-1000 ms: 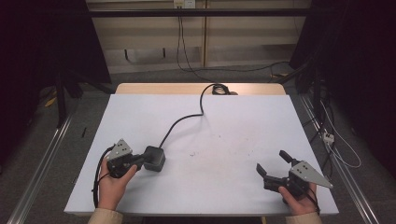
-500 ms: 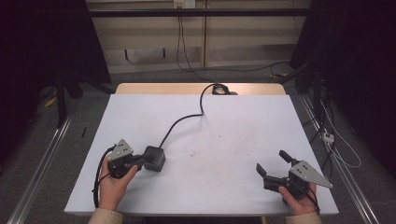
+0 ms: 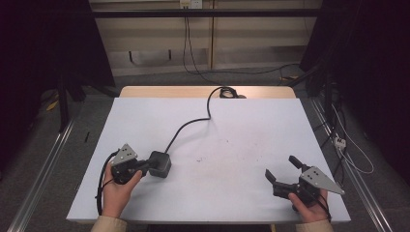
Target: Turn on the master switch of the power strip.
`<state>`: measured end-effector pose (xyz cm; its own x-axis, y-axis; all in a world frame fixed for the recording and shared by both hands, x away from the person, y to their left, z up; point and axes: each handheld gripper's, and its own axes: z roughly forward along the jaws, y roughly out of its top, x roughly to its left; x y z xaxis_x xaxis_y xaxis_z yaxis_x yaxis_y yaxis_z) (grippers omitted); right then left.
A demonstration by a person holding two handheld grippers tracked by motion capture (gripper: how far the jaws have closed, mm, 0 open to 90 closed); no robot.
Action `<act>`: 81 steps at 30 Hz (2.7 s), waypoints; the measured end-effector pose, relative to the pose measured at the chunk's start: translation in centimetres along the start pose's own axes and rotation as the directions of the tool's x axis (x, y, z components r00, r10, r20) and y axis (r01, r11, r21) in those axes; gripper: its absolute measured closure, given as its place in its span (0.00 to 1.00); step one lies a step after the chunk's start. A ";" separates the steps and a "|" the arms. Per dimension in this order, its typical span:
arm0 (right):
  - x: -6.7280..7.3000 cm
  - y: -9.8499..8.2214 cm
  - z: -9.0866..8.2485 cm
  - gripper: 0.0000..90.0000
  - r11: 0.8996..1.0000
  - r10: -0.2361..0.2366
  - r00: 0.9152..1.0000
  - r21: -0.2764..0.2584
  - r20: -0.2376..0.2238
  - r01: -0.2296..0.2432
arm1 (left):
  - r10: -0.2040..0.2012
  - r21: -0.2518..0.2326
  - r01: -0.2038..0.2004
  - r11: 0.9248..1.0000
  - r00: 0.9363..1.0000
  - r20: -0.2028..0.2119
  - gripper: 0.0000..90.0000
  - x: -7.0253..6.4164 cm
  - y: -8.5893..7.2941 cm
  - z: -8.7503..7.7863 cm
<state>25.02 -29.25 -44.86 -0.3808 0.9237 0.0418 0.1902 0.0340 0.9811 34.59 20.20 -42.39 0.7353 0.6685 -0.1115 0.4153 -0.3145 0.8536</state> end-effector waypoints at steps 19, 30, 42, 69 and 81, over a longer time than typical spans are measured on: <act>0.0 0.0 0.1 0.03 1.000 -0.001 1.000 0.000 0.007 0.001 | -0.025 -0.008 0.025 1.000 1.000 0.005 1.00 0.1 0.1 -0.1; -0.2 0.0 -0.1 0.03 1.000 0.001 1.000 0.000 0.016 -0.001 | -0.032 -0.010 0.032 0.999 0.999 -0.005 1.00 0.2 0.2 0.0; -0.2 0.0 -0.1 0.03 1.000 -0.002 1.000 0.004 0.020 0.002 | -0.037 -0.041 0.037 0.998 0.999 -0.006 0.93 -0.1 0.7 -0.4; -0.1 -0.1 -0.7 0.03 1.000 -0.008 1.000 0.002 0.007 0.008 | -0.054 -0.054 0.057 0.997 0.998 0.043 0.28 -0.8 1.7 0.2; -0.1 0.0 -0.7 0.03 1.000 -0.007 1.000 0.001 0.008 0.007 | -0.071 -0.064 0.074 0.995 0.996 0.049 0.09 -0.4 1.6 -0.1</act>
<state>24.45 -29.63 -44.76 -0.3749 0.9265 0.0331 0.1881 0.0410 0.9813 34.91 19.52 -40.95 0.7293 0.6552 -0.1971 0.4341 -0.2204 0.8735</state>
